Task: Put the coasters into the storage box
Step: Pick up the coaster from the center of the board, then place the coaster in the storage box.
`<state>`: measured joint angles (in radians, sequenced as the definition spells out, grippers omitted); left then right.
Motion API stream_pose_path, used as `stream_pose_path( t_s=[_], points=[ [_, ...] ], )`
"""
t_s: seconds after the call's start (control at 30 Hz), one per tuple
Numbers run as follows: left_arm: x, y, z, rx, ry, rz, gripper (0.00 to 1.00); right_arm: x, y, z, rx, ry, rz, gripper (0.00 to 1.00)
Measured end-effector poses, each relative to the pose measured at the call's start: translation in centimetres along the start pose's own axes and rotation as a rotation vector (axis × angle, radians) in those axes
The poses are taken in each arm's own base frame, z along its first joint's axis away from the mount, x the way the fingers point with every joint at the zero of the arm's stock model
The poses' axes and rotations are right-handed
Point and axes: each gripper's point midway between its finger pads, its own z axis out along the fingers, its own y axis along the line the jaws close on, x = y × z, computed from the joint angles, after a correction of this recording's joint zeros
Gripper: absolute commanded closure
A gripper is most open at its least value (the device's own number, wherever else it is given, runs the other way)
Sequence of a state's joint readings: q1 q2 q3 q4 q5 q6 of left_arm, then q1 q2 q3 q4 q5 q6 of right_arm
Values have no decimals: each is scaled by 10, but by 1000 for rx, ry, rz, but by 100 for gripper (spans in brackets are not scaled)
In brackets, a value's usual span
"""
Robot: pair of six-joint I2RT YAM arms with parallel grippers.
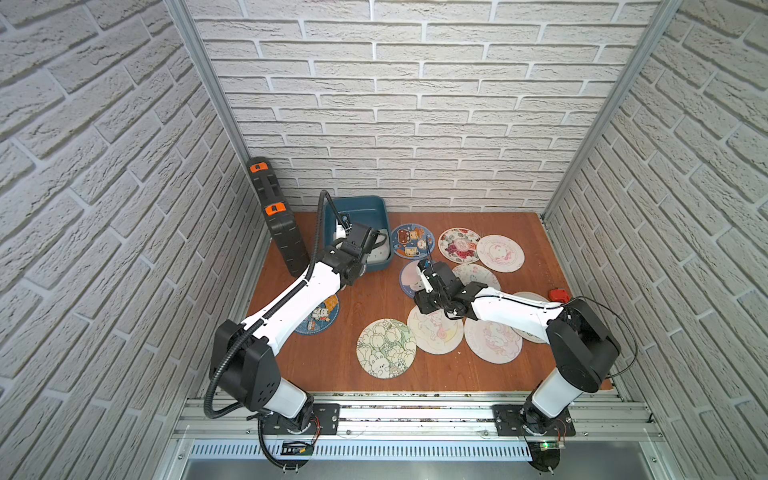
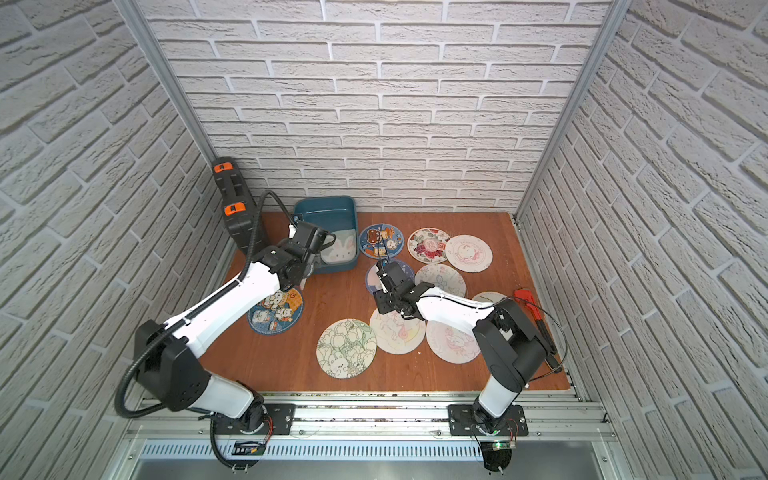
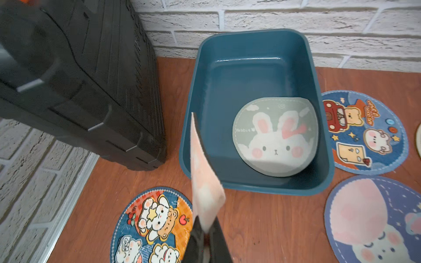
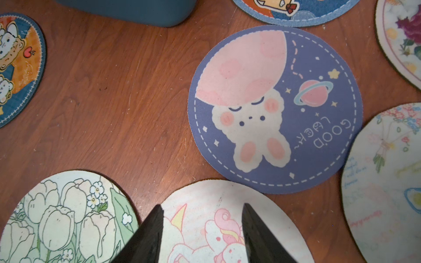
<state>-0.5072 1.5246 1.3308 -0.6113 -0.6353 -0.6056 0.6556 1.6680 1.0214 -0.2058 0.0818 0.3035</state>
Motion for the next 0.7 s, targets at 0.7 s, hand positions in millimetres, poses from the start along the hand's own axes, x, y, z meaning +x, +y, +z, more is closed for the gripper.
stream_pose_path(
  t_s=[0.7],
  points=[
    [-50,-23,77,51,18,-5,100,-12,1,4,-20,-5,10,44]
  ],
)
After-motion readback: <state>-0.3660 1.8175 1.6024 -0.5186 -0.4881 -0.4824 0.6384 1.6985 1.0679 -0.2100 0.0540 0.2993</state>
